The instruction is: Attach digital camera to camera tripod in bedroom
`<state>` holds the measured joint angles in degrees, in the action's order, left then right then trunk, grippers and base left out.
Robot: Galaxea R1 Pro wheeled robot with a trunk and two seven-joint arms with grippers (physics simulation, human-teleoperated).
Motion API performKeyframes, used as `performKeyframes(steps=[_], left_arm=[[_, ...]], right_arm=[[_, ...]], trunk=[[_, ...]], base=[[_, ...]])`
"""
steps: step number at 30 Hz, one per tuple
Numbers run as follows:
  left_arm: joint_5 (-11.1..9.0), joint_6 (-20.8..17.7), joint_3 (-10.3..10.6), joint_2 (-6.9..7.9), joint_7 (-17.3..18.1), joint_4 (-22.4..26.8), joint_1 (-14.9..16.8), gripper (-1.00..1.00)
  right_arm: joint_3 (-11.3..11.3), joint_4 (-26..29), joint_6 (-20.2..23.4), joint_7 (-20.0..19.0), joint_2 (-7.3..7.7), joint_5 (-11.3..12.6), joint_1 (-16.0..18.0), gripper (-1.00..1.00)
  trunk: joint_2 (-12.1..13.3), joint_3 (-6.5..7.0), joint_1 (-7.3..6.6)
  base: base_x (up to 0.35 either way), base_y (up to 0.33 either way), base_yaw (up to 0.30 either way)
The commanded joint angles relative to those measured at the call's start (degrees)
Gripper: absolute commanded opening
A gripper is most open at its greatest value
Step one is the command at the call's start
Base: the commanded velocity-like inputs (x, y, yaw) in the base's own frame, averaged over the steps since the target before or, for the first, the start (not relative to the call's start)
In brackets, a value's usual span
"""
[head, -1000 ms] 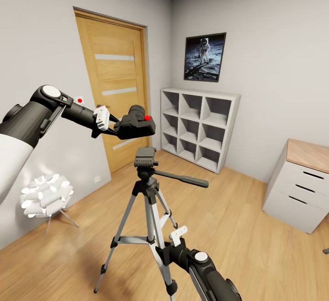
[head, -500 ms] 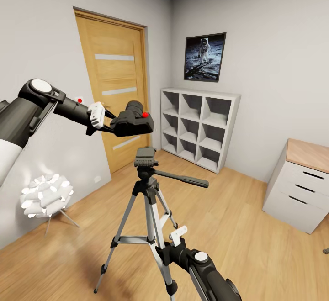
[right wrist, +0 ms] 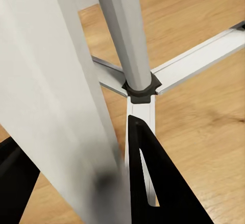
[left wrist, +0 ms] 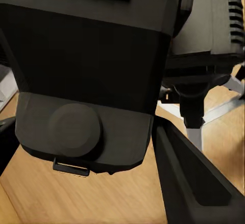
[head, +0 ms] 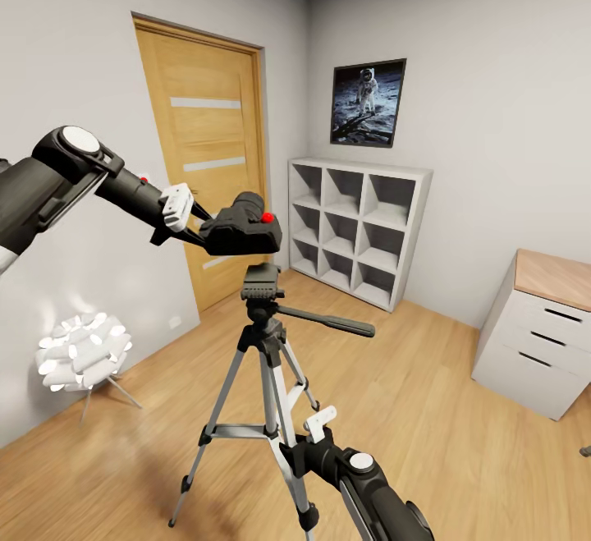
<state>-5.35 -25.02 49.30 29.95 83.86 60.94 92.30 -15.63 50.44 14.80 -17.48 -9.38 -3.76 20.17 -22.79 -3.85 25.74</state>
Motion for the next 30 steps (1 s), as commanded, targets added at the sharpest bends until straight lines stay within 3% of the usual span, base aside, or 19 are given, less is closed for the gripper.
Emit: performKeyframes(steps=[1, 3, 9, 30], left_arm=[[-1.35, -0.57, 1.21, 0.11, -0.06, -0.03, 0.63, -1.0], [-3.49, -1.38, 3.57, 0.15, -0.18, -0.16, 1.69, -1.0], [-5.14, -3.48, 5.91, 0.05, -0.38, -0.36, 2.55, -1.0], [-5.93, -8.07, 6.71, -0.41, -0.76, -0.67, 2.72, -1.0]], right_arm=[[0.07, 0.09, 0.27, -0.27, -0.02, -0.38, 0.04, -1.0], [0.07, 0.09, 0.29, -0.27, -0.01, -0.38, 0.04, -1.0], [0.07, 0.09, 0.28, -0.27, 0.0, -0.38, 0.04, -1.0], [0.07, 0.09, 0.32, -0.27, 0.03, -0.38, 0.04, -1.0]], trunk=[[-0.13, -0.14, 0.04], [-0.13, -0.14, 0.04], [-0.13, -0.14, 0.04], [-0.13, -0.14, 0.04]], base=[[0.0, 0.0, 0.0], [0.0, 0.0, 0.0], [0.0, 0.0, 0.0], [0.0, 0.0, 0.0]])
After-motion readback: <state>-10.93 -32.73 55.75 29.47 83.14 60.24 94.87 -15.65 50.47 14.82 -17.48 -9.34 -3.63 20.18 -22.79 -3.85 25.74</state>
